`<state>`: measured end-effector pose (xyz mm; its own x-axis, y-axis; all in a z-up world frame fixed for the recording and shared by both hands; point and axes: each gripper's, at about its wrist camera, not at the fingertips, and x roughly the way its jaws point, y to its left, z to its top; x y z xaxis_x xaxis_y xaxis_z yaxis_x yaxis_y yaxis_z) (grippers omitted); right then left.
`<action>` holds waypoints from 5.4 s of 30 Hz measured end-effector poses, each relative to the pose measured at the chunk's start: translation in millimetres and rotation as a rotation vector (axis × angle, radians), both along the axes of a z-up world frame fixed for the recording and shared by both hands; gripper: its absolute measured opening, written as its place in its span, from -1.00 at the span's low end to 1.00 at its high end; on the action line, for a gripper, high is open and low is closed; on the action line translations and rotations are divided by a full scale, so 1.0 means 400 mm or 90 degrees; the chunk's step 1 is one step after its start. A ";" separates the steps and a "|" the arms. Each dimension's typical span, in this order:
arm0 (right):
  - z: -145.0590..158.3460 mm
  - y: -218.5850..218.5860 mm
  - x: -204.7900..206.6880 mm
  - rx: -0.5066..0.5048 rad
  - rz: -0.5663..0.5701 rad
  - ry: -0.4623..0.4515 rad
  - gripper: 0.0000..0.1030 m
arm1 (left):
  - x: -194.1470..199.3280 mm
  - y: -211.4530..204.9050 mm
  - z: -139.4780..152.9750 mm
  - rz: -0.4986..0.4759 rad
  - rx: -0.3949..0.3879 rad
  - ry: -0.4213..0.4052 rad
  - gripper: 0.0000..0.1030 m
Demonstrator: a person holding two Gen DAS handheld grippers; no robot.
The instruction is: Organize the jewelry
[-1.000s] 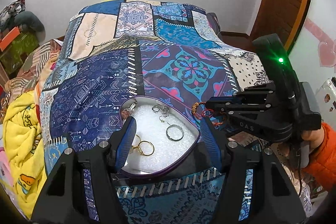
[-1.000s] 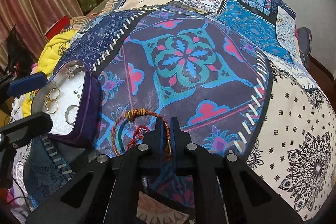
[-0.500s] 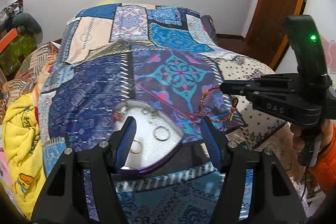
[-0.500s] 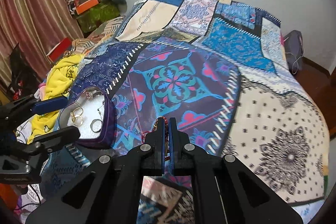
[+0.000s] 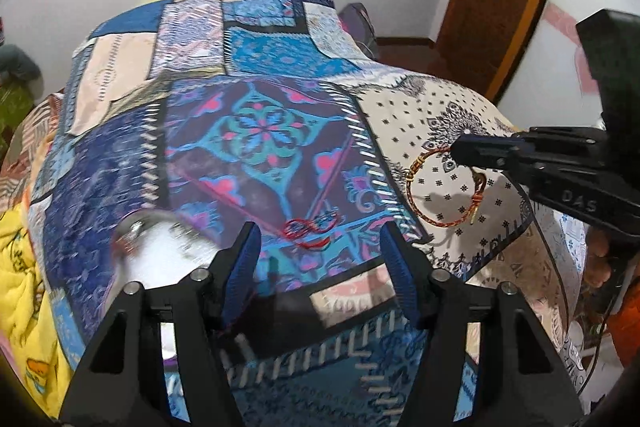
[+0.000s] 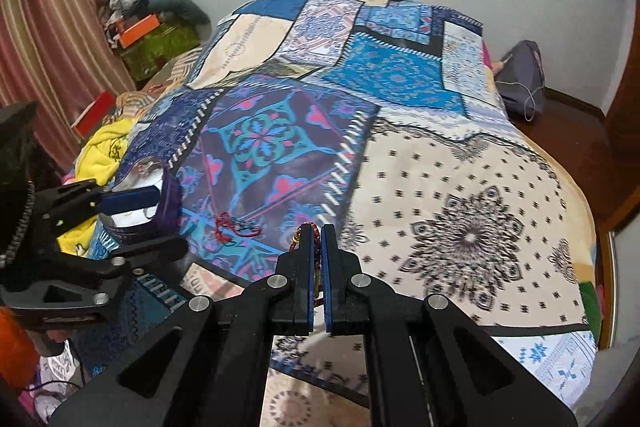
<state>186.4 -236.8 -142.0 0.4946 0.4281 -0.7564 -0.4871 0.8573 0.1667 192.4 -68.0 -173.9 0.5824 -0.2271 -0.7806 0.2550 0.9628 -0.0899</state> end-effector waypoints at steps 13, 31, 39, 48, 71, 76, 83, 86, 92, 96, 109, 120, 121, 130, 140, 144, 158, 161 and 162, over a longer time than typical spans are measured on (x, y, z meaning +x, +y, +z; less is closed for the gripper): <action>-0.010 -0.038 0.016 0.038 -0.007 0.005 -0.95 | 0.110 -0.057 -0.106 -0.016 0.064 0.070 -0.11; -0.015 -0.056 0.012 0.051 -0.014 0.009 -0.94 | 0.113 -0.084 -0.108 -0.039 0.062 0.088 -0.33; -0.005 -0.055 0.005 0.059 -0.013 0.006 -0.94 | 0.125 -0.102 -0.119 -0.079 0.129 0.092 -0.61; 0.008 -0.034 0.002 0.063 -0.002 0.003 -0.94 | 0.095 -0.077 -0.096 -0.067 0.135 0.063 -1.00; 0.112 0.071 -0.042 0.087 0.034 -0.048 -0.94 | -0.035 0.050 0.188 -0.008 0.021 -0.088 -1.00; 0.137 0.115 -0.052 0.096 0.056 -0.060 -0.94 | -0.060 0.091 0.228 0.011 0.014 -0.116 -1.00; 0.148 0.191 -0.068 0.105 0.089 -0.065 -0.95 | -0.084 0.146 0.239 0.030 0.010 -0.126 -1.00; 0.142 0.223 -0.074 0.105 0.102 -0.061 -0.94 | -0.090 0.166 0.232 0.036 0.008 -0.125 -1.00; 0.119 0.274 -0.072 0.102 0.121 -0.045 -0.95 | -0.093 0.202 0.205 0.047 0.002 -0.113 -1.00; 0.108 0.300 -0.072 0.095 0.129 -0.036 -0.94 | -0.083 0.221 0.178 0.052 -0.011 -0.098 -1.00; 0.078 0.339 -0.057 0.075 0.141 -0.021 -0.94 | -0.051 0.243 0.092 0.049 -0.035 -0.049 -0.95; 0.040 0.386 -0.045 0.076 0.161 0.003 -0.94 | -0.070 0.306 0.066 0.091 -0.028 -0.044 -0.52; 0.031 0.392 -0.042 0.074 0.162 0.008 -0.94 | -0.072 0.313 0.063 0.096 -0.028 -0.042 -0.51; -0.022 0.413 -0.038 0.037 0.159 0.023 -0.94 | -0.083 0.331 0.034 0.107 -0.009 -0.029 -0.42; -0.026 0.399 -0.045 -0.005 0.143 0.020 -0.32 | -0.092 0.325 0.042 0.113 -0.005 -0.037 -0.24; 0.000 0.384 -0.059 -0.013 0.128 -0.007 -0.30 | -0.106 0.322 0.061 0.118 -0.004 -0.047 -0.23; 0.221 0.288 -0.199 0.041 0.072 -0.158 -0.30 | -0.263 0.279 0.283 0.162 0.014 -0.210 -0.21; 0.291 0.263 -0.248 0.069 0.055 -0.210 -0.30 | -0.323 0.267 0.347 0.169 0.004 -0.270 -0.06; 0.312 0.255 -0.266 0.079 0.049 -0.228 -0.30 | -0.354 0.263 0.377 0.175 -0.004 -0.300 -0.03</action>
<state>79.9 -134.6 -17.2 0.6812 0.5517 -0.4813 -0.5955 0.7999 0.0740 51.0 37.2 -23.2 0.9073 -0.0215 -0.4200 0.0085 0.9994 -0.0329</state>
